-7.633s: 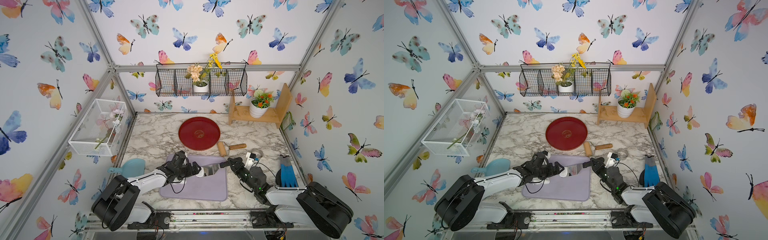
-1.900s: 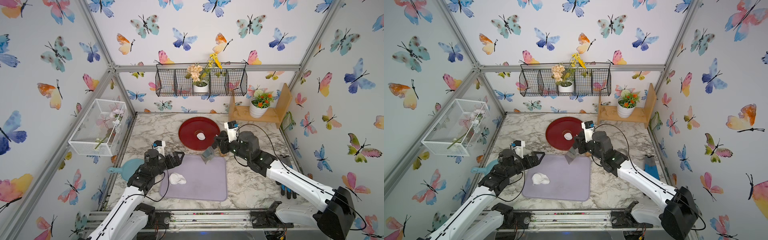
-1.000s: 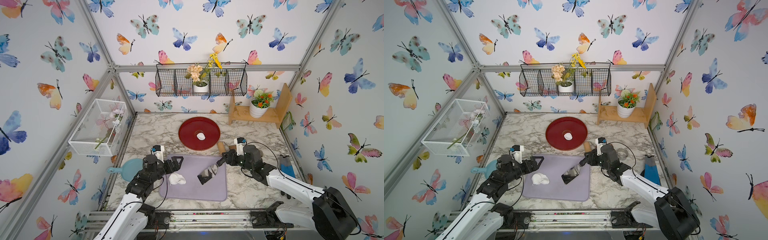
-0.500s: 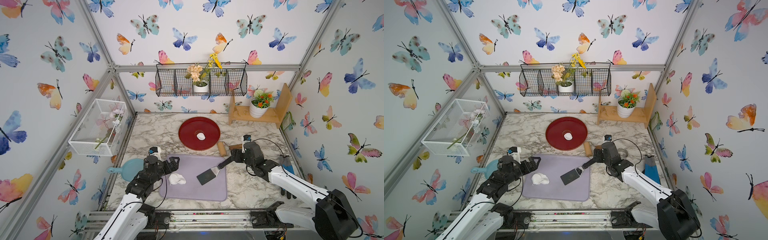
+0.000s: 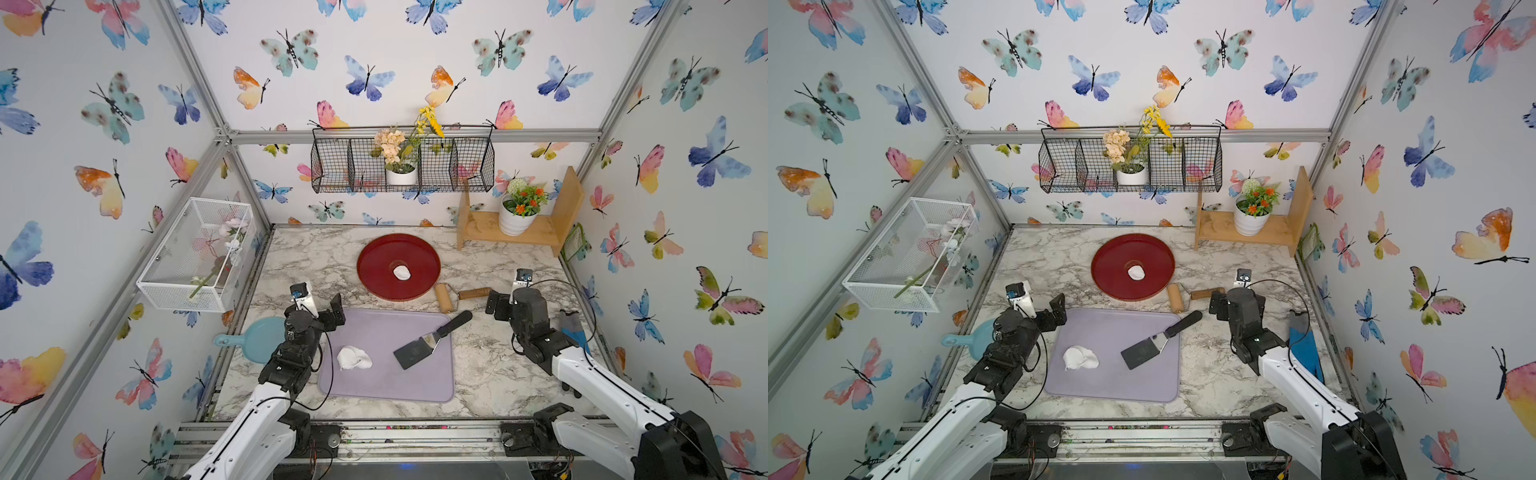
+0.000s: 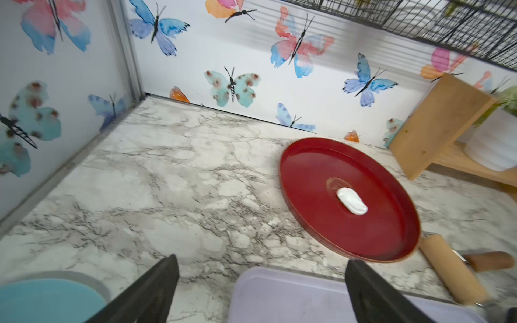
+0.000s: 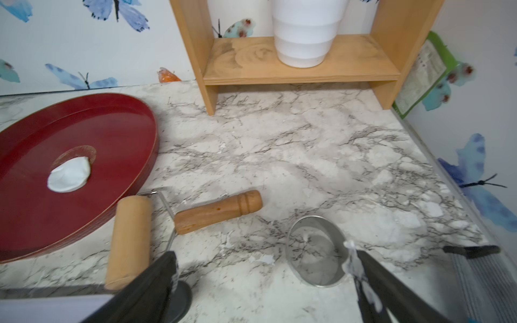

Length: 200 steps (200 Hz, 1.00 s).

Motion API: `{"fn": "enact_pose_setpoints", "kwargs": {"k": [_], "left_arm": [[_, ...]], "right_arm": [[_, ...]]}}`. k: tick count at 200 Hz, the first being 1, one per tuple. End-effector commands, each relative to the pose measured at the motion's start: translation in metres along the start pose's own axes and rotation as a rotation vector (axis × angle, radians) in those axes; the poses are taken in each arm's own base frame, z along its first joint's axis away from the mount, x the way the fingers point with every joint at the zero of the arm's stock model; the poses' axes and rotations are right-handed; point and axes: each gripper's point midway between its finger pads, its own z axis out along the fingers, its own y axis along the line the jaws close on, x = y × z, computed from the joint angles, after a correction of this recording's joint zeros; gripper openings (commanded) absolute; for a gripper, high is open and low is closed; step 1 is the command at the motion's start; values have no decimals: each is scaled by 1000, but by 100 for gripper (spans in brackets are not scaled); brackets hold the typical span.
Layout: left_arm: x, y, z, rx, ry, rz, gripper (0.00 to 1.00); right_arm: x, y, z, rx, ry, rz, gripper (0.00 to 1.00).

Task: Roll out the dumpling wrappers from the dough
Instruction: Reset both arms

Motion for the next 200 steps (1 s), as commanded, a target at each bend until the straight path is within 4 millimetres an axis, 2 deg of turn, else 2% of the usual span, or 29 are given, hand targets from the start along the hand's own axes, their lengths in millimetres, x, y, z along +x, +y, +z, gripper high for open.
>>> {"fn": "enact_pose_setpoints", "kwargs": {"k": [1,13,27,61,69,82,91,117,130,138,150,161,177,192,200], "left_arm": [[-14,31,19,-126,-98,94,99],[-6,43,28,-142,-97,84,99],[2,49,34,-123,-116,86,99],[23,62,47,-67,-117,54,99],[28,61,51,-51,-111,56,99],[33,47,57,25,-94,113,99],[36,46,59,25,-65,114,99],[36,46,59,22,-65,117,99],[35,46,58,23,-71,116,99],[35,46,59,22,-69,116,99],[35,47,58,21,-69,116,99],[35,47,58,21,-69,116,99],[35,46,59,23,-70,117,99],[36,47,59,20,-68,117,99],[35,46,59,22,-69,117,99]], "right_arm": [[-20,-9,1,-46,-148,-2,98],[-21,-15,0,-68,-219,9,98],[-20,-20,-1,-71,-283,-3,98],[-10,-34,13,-31,-272,-24,98],[-9,-36,16,-32,-278,-25,98],[-7,-39,22,-28,-281,-33,98],[-3,-40,29,-32,-270,-38,98],[5,-42,48,-49,-265,-30,98],[22,-41,61,-52,-215,-32,98],[30,-41,62,-56,-235,-34,98],[17,-39,53,-68,-329,-37,98],[31,-45,62,-34,-214,-31,98],[21,-47,59,-14,-294,-23,98],[30,-48,65,-8,-211,-22,98],[27,-47,63,-17,-244,-26,98]]}}
